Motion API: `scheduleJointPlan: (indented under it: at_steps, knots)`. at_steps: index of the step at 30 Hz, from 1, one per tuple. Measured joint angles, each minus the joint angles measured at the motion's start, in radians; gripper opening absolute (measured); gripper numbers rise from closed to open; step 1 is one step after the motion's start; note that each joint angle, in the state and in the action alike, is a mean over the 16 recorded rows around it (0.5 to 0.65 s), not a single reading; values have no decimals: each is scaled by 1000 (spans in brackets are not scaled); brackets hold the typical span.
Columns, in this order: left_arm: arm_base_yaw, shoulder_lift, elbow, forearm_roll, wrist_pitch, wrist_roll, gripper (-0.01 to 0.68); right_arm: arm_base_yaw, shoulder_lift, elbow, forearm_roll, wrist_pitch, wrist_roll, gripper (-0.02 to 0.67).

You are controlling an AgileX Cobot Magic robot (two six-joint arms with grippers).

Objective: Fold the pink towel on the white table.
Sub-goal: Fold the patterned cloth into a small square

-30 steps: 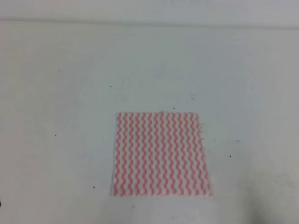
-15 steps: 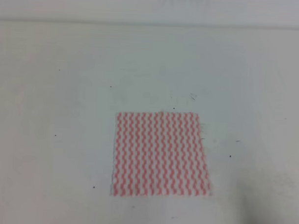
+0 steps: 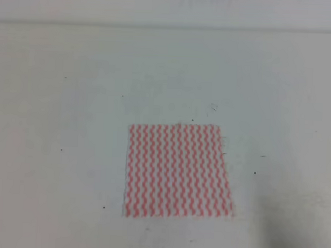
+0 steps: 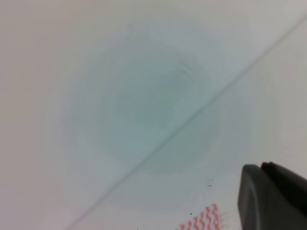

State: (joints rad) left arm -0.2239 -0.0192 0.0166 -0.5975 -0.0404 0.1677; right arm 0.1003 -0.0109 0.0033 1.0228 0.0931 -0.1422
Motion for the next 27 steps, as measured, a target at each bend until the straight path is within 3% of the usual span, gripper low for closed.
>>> scheduleJointPlan:
  at_steps: [15, 27]
  knots:
    - [0, 95, -69, -67, 108, 1, -3, 0, 65, -84, -44, 98, -50, -18]
    - [0, 482, -366, 32, 401, 31, -3, 0, 356, -306, -200, 364, -47, -18]
